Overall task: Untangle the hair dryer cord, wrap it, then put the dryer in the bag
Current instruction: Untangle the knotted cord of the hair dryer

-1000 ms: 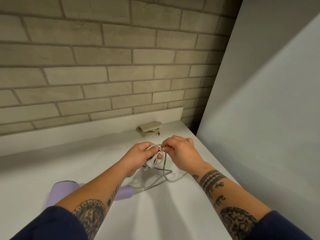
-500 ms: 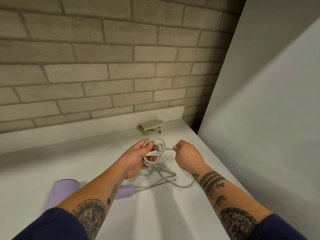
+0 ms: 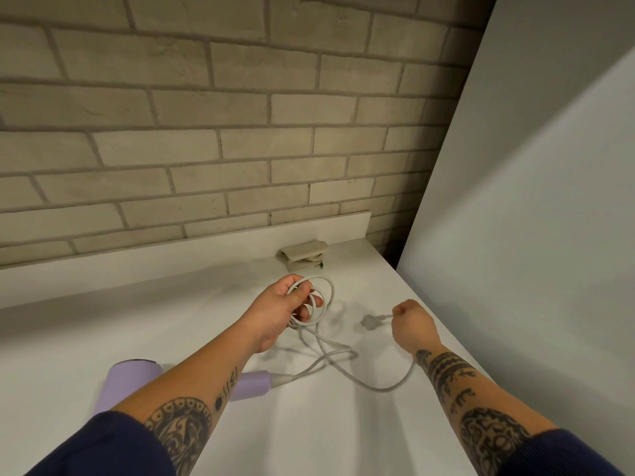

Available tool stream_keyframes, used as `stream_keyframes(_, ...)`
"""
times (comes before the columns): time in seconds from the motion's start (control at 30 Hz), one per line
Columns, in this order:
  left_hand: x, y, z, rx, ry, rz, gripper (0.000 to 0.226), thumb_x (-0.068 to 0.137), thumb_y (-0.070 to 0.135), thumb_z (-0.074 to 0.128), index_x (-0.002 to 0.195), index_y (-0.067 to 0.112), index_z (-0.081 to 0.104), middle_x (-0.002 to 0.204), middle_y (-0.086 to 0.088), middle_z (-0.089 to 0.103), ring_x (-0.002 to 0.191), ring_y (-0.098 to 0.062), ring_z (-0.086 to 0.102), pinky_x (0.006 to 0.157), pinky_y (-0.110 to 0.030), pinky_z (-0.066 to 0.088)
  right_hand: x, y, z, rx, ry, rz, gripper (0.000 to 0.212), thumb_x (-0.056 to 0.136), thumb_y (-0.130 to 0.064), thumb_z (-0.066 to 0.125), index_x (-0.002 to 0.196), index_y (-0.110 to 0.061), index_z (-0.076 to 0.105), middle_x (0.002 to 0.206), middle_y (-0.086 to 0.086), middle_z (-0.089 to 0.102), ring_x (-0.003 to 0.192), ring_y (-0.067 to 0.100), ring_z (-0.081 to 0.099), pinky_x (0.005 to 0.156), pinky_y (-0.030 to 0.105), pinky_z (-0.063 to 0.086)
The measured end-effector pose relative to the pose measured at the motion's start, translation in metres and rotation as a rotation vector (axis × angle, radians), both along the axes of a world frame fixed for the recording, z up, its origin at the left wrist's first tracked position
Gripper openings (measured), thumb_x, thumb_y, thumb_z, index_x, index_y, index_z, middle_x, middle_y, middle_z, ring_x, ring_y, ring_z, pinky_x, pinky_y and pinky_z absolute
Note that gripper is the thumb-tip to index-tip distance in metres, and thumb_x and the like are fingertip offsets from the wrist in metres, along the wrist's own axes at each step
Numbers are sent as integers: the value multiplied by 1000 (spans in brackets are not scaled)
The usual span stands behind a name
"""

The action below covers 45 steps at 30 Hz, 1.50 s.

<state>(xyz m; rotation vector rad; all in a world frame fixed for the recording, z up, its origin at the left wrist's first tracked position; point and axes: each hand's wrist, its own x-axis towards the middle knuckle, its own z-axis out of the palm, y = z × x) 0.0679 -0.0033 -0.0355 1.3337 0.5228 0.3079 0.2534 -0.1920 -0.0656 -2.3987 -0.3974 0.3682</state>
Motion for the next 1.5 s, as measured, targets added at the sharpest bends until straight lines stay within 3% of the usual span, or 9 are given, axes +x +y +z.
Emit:
stream_keyframes(0.23,3,-2,3,107,31,-37,15,106,18,50,100,16,64,88,3,75,58,-12,42,71,-31,41,4,-17,-27,-161,52,29,22,97,-13,47,115,-11,59,108,8,66,96,26,63,86,37,55)
stream_keyframes(0.37,3,-3,2,125,35,-33,16,107,18,50,100,16,64,88,4,74,58,-12,40,74,-32,44,-3,-12,-26,-345,-31,90,32,97,-29,51,128,-20,52,129,5,53,118,28,52,101,41,45)
stream_keyframes(0.53,5,-6,0,154,47,-64,19,106,25,53,97,21,69,86,1,60,54,-9,42,74,-34,40,-38,28,16,201,-11,535,50,101,-43,52,149,-40,40,147,-18,40,137,3,37,115,29,29)
stream_keyframes(0.63,5,-9,7,-5,10,-79,32,105,41,49,98,16,68,76,0,53,50,-8,38,64,-28,37,-53,52,37,268,53,618,38,104,-39,48,142,-35,50,132,-14,58,120,1,52,106,26,40)
stream_keyframes(0.73,3,-4,10,-185,-22,-60,60,103,62,30,103,12,65,71,-3,53,52,-13,39,61,-31,35,-54,60,48,310,-15,518,18,104,-29,51,105,-19,66,96,6,71,80,13,60,73,30,48)
stream_keyframes(0.9,0,3,1,-94,28,-4,28,108,18,43,109,7,69,76,-5,61,63,-14,45,61,-28,40,-41,54,53,263,-36,481,16,100,-31,59,98,-21,71,85,3,69,76,14,61,64,21,46)
stream_keyframes(1.13,10,2,3,-58,42,160,19,107,12,46,106,15,66,79,-5,60,64,-15,50,64,-33,47,-52,47,80,370,-63,663,8,91,-18,71,92,-19,78,90,-10,71,81,-3,64,73,10,47)
stream_keyframes(1.33,15,8,10,-91,-49,270,20,107,9,45,106,15,64,75,-2,56,55,-12,42,56,-27,41,-54,29,85,51,72,900,14,84,-29,79,84,-15,79,75,3,73,67,5,61,72,28,55)
stream_keyframes(1.5,15,14,14,-91,-80,303,20,107,9,45,108,15,64,74,-2,57,55,-11,40,56,-27,37,-44,14,80,-254,47,859,18,82,-41,73,88,-25,75,76,-2,76,74,13,68,79,36,58)
